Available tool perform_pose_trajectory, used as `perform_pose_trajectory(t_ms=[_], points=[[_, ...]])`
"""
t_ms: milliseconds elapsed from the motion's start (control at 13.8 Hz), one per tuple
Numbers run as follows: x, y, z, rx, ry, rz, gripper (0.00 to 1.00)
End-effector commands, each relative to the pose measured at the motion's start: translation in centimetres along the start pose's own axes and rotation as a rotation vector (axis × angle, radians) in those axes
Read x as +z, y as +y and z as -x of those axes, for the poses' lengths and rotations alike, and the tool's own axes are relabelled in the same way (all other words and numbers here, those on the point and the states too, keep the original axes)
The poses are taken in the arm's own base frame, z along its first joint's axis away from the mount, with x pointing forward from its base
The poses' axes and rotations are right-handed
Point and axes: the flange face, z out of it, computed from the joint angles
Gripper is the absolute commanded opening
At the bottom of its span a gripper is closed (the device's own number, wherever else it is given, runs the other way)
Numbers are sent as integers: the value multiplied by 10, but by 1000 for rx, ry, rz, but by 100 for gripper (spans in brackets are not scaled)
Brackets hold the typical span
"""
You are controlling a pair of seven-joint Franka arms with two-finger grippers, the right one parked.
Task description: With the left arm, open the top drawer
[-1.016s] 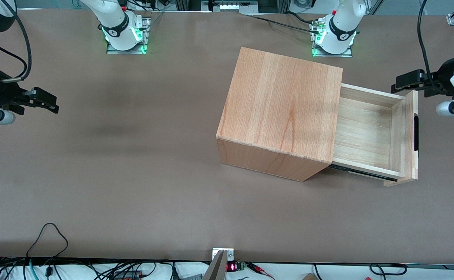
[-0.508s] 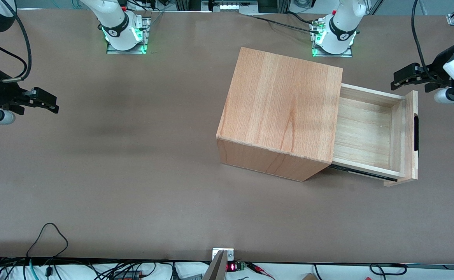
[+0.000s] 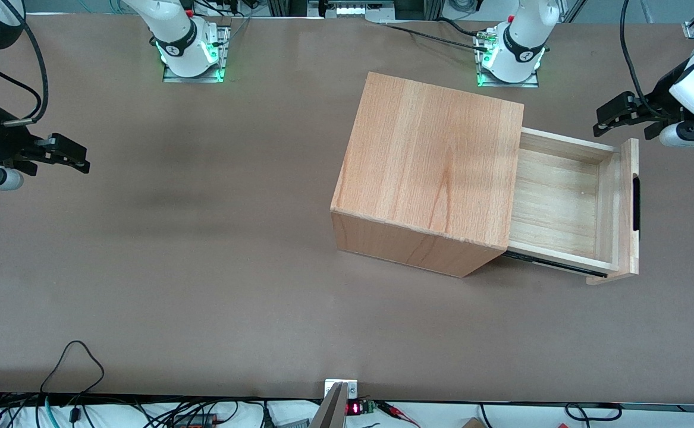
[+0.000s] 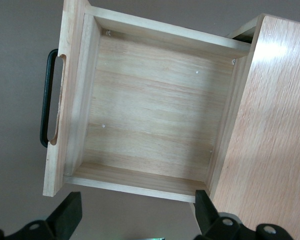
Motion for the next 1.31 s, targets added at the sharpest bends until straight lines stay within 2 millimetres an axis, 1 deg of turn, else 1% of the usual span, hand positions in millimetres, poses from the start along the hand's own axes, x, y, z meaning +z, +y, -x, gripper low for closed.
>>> perform_pose_trajectory(t_ms=[0,290,725,1233], points=[[-3,-3,5,13,27,-40,100],[1,-1,1,18,31,-46,100],[13,-12,-13,10,40,-80,100],[11,-11,-8,12,31,-79,100]])
